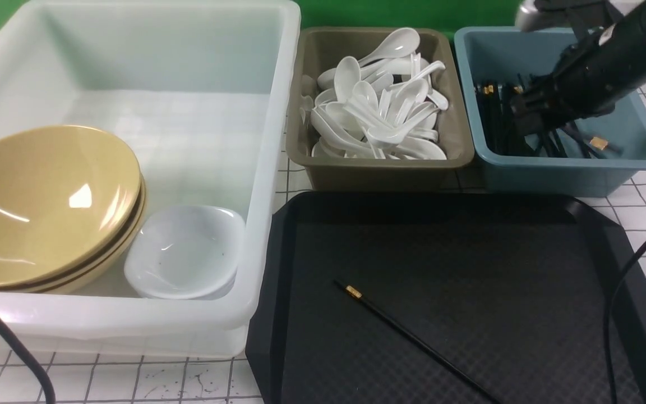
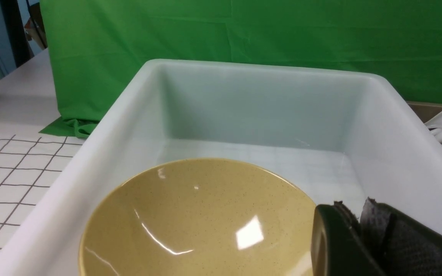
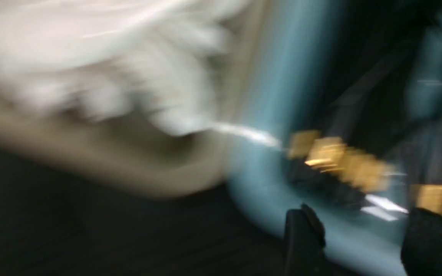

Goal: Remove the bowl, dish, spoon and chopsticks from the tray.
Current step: Use the right arm to put a chopstick into the small storage box on the right, then use the right arm to grab a chopstick

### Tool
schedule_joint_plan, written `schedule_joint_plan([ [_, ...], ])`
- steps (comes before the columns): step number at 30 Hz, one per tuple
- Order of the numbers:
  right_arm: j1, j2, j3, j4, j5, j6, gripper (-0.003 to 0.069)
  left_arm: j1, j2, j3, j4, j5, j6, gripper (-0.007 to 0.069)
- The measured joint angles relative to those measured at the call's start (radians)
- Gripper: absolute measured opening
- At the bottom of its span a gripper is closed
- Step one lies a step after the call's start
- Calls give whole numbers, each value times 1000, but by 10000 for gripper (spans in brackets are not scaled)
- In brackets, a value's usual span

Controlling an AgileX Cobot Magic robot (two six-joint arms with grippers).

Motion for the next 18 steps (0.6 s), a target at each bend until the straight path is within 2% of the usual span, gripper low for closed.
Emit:
schedule_joint_plan([
  [2,96,-33,39,15,36,-11,396,0,0,20,-5,-38,-1,62],
  [3,107,-35,51,17,41,-13,396,0,0,22,-6,-43,-1,62],
  [4,174,-39,84,21,44,-36,397,0,0,31,-7,-61,-1,62],
  [7,333,3,192,8,-7,-90,397,0,0,34,-11,-82,-1,62],
  [9,387,49,210,-11,-39,-88,397,0,0,34,-11,-84,-1,62],
  [18,476,200,189,-49,-91,-65,385,0,0,34,-14,-87,-1,62],
])
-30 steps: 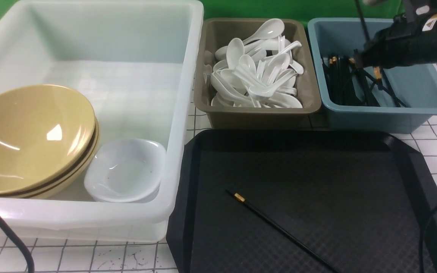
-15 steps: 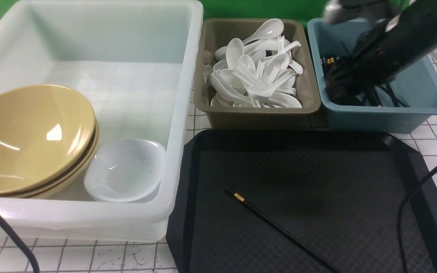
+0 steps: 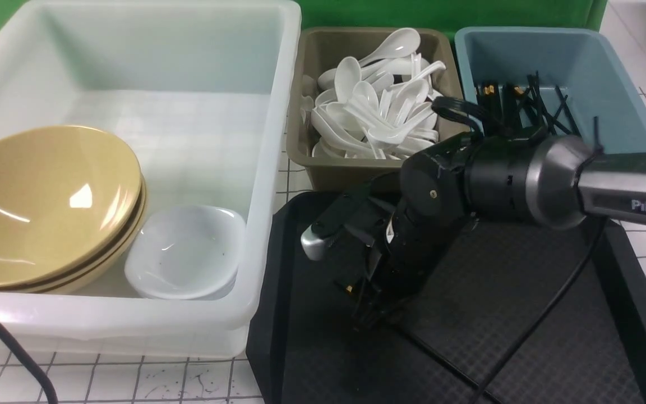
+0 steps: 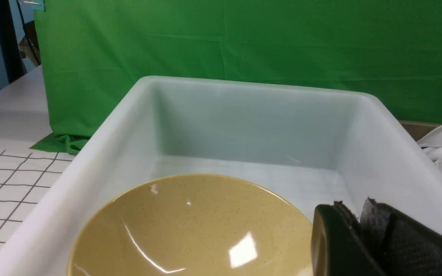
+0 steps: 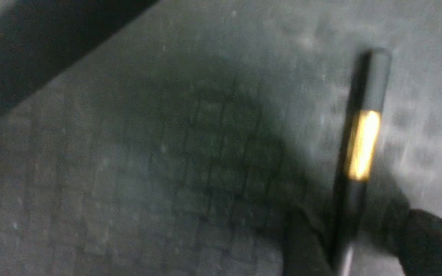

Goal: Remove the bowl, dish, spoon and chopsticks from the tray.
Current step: Use the right arm to grab a chopstick, then use the right arm to put a chopstick into the small storage box on the right

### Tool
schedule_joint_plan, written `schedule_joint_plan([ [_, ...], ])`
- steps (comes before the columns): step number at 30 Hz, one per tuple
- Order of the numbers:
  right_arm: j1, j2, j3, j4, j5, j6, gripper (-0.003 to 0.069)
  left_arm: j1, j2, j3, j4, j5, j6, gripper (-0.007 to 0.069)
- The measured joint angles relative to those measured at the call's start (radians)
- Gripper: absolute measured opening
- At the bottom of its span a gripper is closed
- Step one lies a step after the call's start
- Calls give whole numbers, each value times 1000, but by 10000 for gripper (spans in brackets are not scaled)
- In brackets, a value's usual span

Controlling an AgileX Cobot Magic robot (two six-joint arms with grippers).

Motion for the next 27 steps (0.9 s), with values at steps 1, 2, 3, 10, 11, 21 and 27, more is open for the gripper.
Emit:
schedule_joint_plan([
  [1,1,1,-2,-3,1,0,372,0,0,0,0,0,0,62],
  [2,1,6,-6,-9,3,1,347,0,0,0,0,0,0,62],
  [3,1,6,-6,-13,5,1,310,0,0,0,0,0,0,62],
  [10,1,-31,2,-8,52,-22,78,0,0,0,0,0,0,62],
  [11,1,-64,8,-8,48,-23,78,0,0,0,0,0,0,62],
  [21,-234,-368,-53,-134,-444,-17,78,0,0,0,0,0,0,62],
  [27,-479,-176,-64,-150,-774,186,83,0,0,0,0,0,0,62],
])
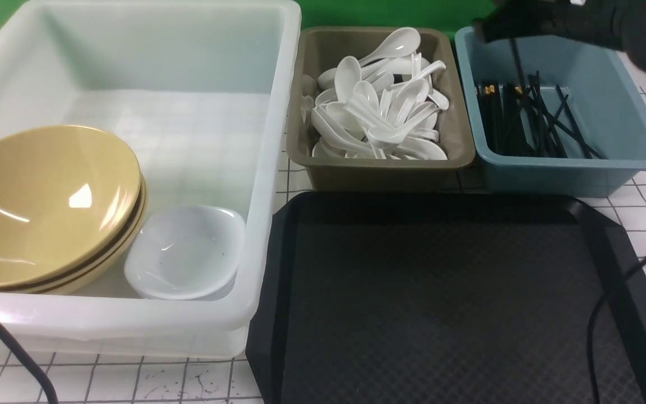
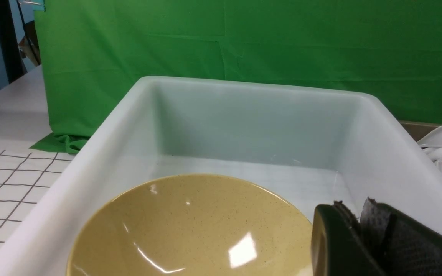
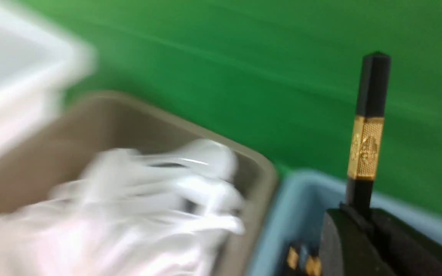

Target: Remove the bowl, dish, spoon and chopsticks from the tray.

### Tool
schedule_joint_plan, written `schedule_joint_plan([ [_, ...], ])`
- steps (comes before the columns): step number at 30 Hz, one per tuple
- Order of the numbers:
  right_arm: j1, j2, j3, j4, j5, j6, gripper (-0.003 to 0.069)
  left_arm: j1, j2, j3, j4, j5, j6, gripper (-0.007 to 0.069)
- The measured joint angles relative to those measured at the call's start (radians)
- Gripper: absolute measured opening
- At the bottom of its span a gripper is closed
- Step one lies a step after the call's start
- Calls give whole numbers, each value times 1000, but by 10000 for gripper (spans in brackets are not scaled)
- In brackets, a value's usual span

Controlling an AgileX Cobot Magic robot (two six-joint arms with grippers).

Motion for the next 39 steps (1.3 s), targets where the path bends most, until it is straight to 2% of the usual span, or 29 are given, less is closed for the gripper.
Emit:
schedule_joint_plan([
  [2,-40,71,-22,0,0,66,106,0,0,0,2,1,1,62],
  [4,-68,128,-54,-1,58,129,162,0,0,0,3,12,1,63],
  [6,-81,148,-74,-1,159,186,253,0,0,0,3,29,1,64],
  [8,-82,132,-86,-1,274,189,323,0,0,0,3,45,1,64],
  [11,-82,80,-91,-1,401,166,344,0,0,0,4,58,1,64],
  [13,-73,-44,-69,2,536,95,295,0,0,0,4,65,1,64],
  [15,-55,-179,-17,8,573,28,214,0,0,0,4,68,1,64],
  [18,3,-408,130,22,553,-17,92,0,0,0,4,68,1,64],
  [19,3,-408,143,23,549,-17,85,0,0,0,4,68,1,64],
  [20,37,-512,233,32,511,-21,49,0,0,0,4,69,1,64],
  [21,52,-554,261,33,498,-22,42,0,0,0,4,69,1,64],
  [26,169,-875,667,33,244,-37,36,0,0,0,5,69,3,64],
  [31,186,-1146,913,25,184,-130,36,0,0,0,7,69,2,64],
  [38,189,-1581,1190,45,146,-53,36,0,0,0,7,69,2,64],
  [39,189,-1702,1248,45,141,-45,36,0,0,0,7,69,2,64],
])
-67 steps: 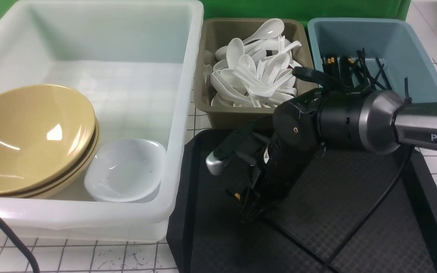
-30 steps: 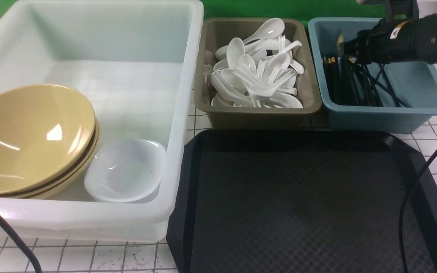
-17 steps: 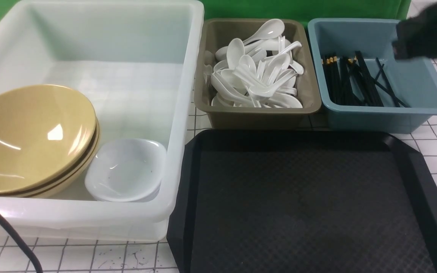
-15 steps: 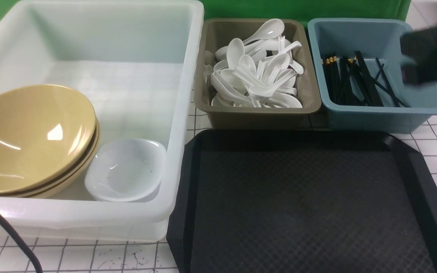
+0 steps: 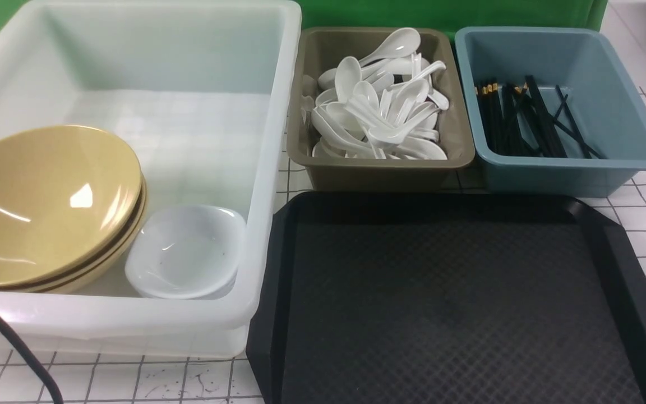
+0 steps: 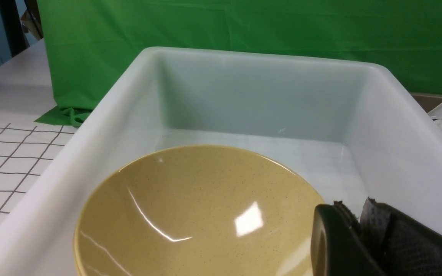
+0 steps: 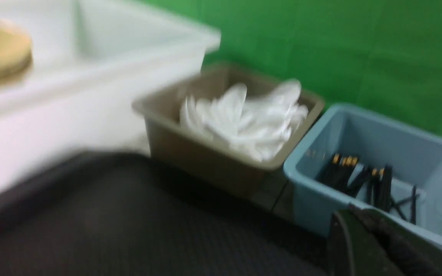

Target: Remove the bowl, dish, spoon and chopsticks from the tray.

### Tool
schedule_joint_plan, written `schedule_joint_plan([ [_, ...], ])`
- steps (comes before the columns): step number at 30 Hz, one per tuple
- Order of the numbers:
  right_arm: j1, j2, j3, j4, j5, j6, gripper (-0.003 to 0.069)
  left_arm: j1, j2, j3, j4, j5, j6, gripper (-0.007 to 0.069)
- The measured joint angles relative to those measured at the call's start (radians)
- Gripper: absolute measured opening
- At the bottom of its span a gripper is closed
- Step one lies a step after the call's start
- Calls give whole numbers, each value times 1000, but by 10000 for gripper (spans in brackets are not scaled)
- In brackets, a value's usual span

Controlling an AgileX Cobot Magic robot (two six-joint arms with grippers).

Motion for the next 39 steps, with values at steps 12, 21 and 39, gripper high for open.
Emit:
schedule_joint_plan([
  [12,-187,-30,181,30,-113,88,37,0,0,6,0,8,-1,64],
  [21,-427,-90,181,33,58,83,37,0,0,6,1,25,-1,64],
  [39,-469,-91,180,33,176,83,37,0,0,6,1,27,-1,64],
])
